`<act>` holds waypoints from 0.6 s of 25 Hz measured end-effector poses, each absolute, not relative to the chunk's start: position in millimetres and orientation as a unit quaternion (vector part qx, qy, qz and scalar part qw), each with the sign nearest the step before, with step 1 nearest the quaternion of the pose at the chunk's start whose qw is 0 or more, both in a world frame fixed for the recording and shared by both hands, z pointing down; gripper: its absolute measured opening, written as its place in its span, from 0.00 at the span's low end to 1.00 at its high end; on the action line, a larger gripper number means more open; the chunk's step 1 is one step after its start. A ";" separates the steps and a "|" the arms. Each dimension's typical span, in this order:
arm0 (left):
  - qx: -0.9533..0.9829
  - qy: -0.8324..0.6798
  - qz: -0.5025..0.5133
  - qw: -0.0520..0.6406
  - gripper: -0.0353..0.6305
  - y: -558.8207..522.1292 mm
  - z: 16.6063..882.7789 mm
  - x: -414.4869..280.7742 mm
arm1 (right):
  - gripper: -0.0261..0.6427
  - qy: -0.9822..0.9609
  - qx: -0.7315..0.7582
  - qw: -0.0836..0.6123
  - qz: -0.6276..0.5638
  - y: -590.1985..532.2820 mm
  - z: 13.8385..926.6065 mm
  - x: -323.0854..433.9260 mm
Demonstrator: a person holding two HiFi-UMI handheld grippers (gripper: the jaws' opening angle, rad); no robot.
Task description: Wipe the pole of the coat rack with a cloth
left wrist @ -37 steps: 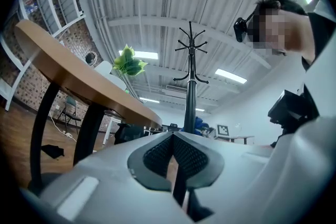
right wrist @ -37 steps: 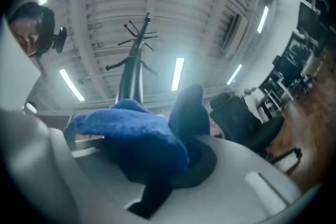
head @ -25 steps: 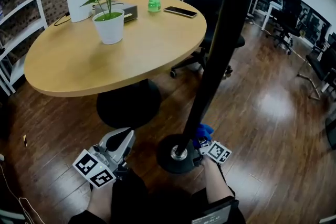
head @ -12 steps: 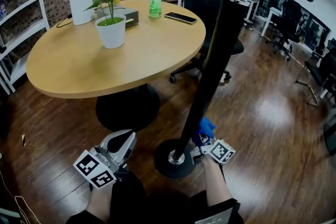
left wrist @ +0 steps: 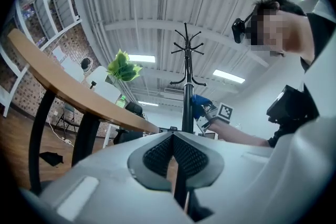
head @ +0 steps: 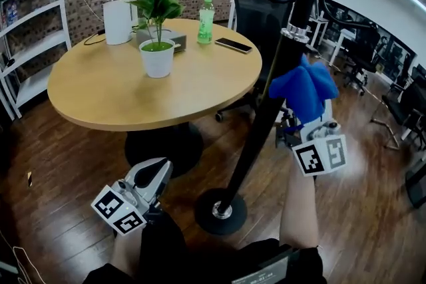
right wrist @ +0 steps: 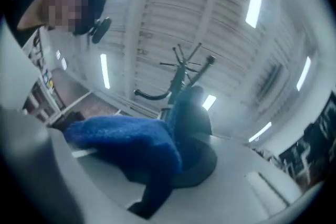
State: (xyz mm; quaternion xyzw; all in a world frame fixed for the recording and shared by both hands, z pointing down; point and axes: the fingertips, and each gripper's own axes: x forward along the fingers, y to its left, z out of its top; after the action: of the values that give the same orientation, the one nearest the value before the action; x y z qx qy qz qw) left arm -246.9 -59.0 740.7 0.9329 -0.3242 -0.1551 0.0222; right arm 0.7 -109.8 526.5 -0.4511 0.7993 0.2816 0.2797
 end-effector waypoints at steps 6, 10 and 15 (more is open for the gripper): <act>0.936 -0.314 -0.162 0.009 0.05 -54.9 726.8 -243.2 | 0.07 0.755 -0.444 0.106 0.472 -88.1 521.7 -74.3; 0.938 -0.310 -0.157 0.011 0.05 -56.7 731.4 -241.1 | 0.07 0.757 -0.461 -0.058 0.460 -107.7 617.8 -72.0; 0.943 -0.300 -0.143 0.032 0.05 -66.0 753.5 -225.4 | 0.07 0.779 -0.404 -0.168 0.450 -109.9 752.5 -88.9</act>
State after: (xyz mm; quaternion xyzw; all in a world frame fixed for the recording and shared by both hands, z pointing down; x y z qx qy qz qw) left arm -225.4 -66.0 753.5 0.9427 -0.3000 -0.1427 0.0323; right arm -88.9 -109.9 752.5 -0.4038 0.7787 0.4498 -0.1679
